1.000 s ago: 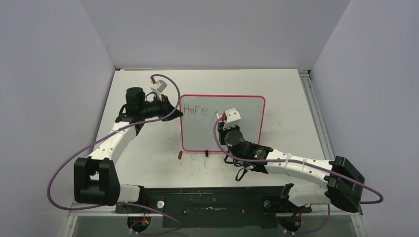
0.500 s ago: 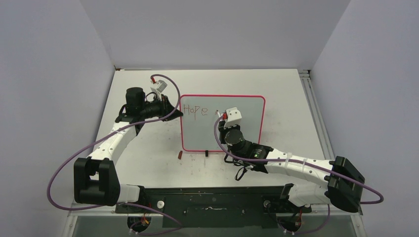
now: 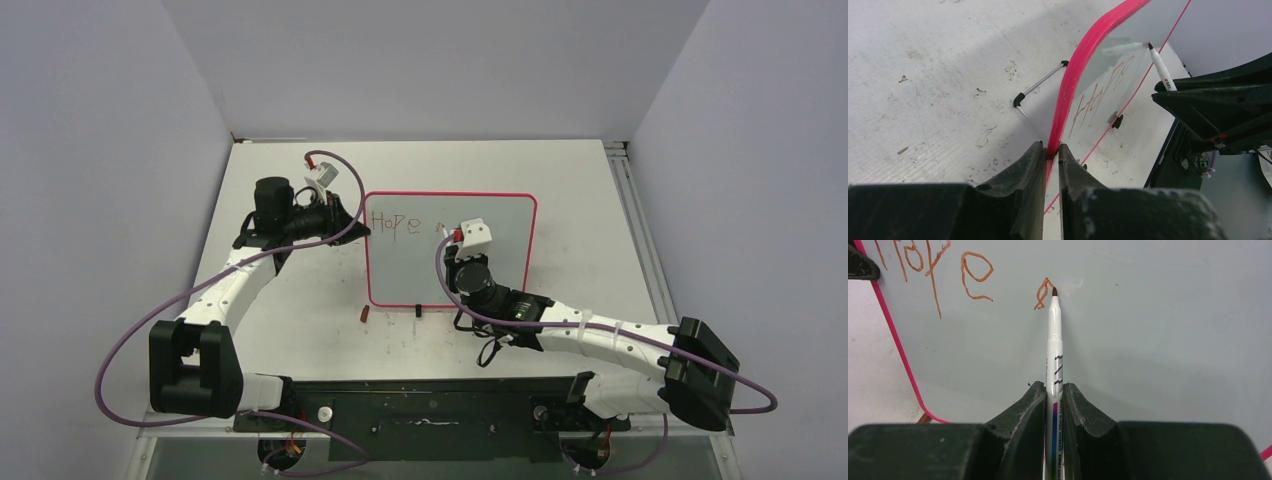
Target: Write a sentence on the whiteboard
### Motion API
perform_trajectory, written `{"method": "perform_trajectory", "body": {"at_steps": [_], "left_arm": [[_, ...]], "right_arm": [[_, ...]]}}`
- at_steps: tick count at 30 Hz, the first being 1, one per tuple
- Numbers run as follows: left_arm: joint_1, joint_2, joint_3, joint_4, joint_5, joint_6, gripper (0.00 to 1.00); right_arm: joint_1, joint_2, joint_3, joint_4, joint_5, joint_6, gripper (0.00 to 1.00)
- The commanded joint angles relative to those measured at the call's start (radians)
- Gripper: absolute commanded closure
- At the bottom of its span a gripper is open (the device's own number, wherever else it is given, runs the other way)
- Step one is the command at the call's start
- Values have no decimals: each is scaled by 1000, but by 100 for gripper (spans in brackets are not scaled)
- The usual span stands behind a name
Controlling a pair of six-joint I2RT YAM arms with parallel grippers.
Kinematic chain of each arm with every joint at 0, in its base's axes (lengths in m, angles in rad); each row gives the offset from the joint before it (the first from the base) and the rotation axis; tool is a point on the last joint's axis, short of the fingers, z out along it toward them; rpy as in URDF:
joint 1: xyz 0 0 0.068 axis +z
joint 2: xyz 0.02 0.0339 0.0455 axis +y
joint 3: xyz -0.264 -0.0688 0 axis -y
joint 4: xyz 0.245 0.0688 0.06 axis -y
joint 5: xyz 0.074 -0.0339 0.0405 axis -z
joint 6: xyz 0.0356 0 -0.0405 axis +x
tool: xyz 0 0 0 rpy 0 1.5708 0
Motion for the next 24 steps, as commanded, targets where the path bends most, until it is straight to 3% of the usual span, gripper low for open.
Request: {"method": "perform_trajectory", "body": {"at_steps": [1, 24], "left_arm": [[2, -47, 5, 33, 5, -16, 100], [1, -55, 5, 33, 6, -16, 100]], "right_arm": [[-11, -36, -6, -21, 34, 31, 95], [29, -33, -12, -66, 18, 64, 95]]}}
